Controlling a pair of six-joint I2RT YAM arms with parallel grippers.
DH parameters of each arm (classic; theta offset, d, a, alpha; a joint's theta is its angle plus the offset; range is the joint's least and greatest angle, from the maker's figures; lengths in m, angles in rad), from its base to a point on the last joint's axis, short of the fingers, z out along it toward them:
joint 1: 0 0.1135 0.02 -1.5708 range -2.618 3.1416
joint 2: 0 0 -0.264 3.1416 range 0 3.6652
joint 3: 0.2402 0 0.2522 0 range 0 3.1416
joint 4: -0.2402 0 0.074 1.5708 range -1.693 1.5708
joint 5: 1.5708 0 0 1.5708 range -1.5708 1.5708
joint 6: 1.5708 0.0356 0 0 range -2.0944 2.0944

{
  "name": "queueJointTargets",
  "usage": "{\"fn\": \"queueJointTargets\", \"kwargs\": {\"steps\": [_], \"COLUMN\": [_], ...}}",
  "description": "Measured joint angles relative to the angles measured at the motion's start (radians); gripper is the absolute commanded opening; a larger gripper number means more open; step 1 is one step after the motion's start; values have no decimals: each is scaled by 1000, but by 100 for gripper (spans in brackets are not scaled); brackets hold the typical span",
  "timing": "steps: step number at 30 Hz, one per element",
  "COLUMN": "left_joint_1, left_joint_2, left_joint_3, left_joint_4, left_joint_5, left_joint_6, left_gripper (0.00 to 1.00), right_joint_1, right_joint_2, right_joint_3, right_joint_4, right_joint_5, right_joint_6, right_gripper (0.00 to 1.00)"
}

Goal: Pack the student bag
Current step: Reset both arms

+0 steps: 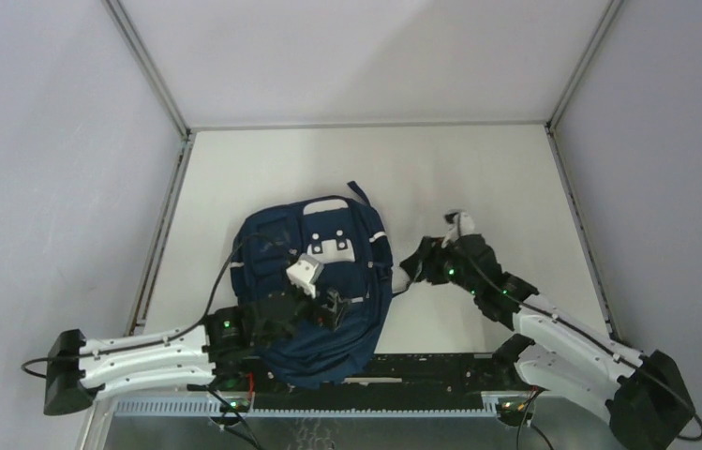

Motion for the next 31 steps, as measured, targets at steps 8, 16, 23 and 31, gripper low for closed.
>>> {"fn": "queueJointTargets", "kwargs": {"steps": [8,16,23,31], "left_joint_1": [214,411,419,423], "left_joint_2": [289,579,622,578], "left_joint_3": [438,926,1052,1041], "left_joint_4": [-169,-517,-726,-769], "left_joint_5": [13,-42,-172,-302], "left_joint_6": [9,-69,-84,-96], "left_gripper": [100,100,100,100], "right_joint_1": [-320,-437,-440,-440], "right_joint_2": [-143,-280,-293,-293], "right_joint_3": [75,145,145,145], "right_joint_4": [-209,-338,-401,-400], "right_joint_5": [166,335,356,361], "right_joint_6": [77,123,145,161], "right_gripper": [100,100,100,99]}}
